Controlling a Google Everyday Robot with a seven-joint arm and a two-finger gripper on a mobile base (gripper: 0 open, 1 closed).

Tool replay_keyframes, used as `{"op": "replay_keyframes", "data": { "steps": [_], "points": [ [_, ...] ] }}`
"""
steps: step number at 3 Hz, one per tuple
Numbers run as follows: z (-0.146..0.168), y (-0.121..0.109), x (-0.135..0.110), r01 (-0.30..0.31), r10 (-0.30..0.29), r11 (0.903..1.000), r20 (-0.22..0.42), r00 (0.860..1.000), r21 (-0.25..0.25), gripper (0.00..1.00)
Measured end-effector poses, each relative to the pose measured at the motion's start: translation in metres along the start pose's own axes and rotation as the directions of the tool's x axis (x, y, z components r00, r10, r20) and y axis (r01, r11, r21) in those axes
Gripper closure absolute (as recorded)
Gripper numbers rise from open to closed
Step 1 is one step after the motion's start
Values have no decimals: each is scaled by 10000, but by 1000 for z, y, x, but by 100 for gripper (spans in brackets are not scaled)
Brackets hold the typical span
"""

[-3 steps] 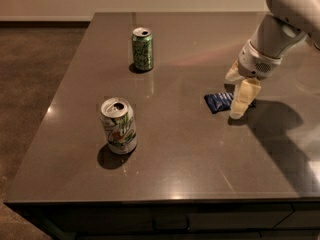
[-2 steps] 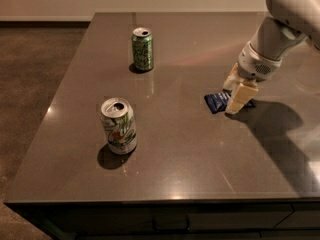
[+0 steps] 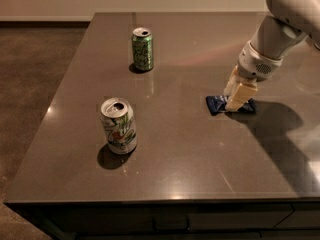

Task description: Move rxbar blueberry near green can

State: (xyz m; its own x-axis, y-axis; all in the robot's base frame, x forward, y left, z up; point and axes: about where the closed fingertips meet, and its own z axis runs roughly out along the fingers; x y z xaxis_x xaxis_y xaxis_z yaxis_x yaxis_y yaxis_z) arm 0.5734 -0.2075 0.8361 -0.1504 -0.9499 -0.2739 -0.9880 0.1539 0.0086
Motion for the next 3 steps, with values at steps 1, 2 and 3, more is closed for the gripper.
{"op": "replay_keyframes", "data": {
  "steps": [1,2,3],
  "points": [
    [-8,-4,-14,-119,119,9994,11,9999,336,100],
    [-23,-15,-38,-383,378,9951,69,9993,916,100],
    [-38,-28,-73,-414,376,9886,292,9989,1448,100]
  ]
}}
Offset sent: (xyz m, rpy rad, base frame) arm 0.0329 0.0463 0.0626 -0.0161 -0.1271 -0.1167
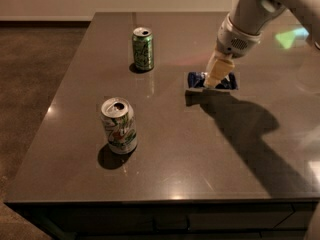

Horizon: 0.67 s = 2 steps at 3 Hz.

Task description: Move rxbar blueberry near green can

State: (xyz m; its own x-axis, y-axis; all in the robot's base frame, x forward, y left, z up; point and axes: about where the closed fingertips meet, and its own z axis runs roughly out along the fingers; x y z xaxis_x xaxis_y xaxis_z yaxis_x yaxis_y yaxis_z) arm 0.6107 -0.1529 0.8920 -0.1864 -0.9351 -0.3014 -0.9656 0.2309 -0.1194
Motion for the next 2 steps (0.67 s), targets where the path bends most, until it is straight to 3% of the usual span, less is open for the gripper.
{"op": "replay_keyframes", "data": {
  "steps": [2],
  "points": [
    [16,-26,-60,-123,107,9978,242,9996,648,100]
  ]
}}
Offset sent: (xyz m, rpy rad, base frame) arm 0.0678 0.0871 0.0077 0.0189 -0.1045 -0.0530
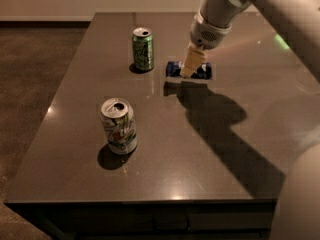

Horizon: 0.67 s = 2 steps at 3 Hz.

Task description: Move rxbar blueberry near green can

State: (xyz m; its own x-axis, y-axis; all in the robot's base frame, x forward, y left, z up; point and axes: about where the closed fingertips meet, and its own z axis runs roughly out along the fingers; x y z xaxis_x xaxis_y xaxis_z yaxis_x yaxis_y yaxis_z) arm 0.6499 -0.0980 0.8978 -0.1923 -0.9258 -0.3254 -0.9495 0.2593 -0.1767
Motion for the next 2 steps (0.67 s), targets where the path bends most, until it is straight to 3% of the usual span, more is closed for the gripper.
{"op": "replay_keyframes", "data": {
  "steps": [1,2],
  "points": [
    [17,-14,-23,-97,96,9997,41,9999,220,100],
    [33,-24,-35,-184,185,9993,-37,9998,314,82]
  ]
}}
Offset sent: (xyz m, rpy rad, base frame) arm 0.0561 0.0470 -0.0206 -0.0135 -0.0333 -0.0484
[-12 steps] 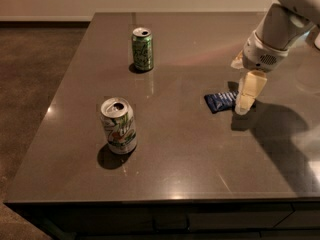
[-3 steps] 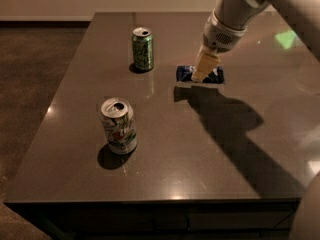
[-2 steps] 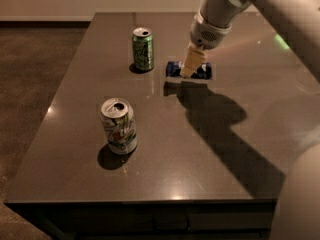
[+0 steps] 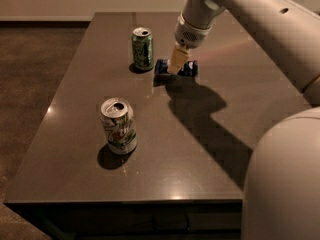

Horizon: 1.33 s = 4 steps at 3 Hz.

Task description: Move rxbar blueberry near green can

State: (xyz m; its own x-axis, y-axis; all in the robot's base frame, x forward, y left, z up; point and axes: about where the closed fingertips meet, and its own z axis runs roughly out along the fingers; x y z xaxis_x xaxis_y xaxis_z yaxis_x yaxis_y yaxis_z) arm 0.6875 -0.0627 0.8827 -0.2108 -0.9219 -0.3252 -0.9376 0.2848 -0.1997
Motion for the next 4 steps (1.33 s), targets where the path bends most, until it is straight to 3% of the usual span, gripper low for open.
{"op": "replay_keyframes", "data": {
  "steps": [3,4],
  "points": [
    [10,-7,-1,95,-95,9999,69,9999,-46,14],
    [13,-7,-1,103,-103,9999,58,9999,-80,0]
  ]
}}
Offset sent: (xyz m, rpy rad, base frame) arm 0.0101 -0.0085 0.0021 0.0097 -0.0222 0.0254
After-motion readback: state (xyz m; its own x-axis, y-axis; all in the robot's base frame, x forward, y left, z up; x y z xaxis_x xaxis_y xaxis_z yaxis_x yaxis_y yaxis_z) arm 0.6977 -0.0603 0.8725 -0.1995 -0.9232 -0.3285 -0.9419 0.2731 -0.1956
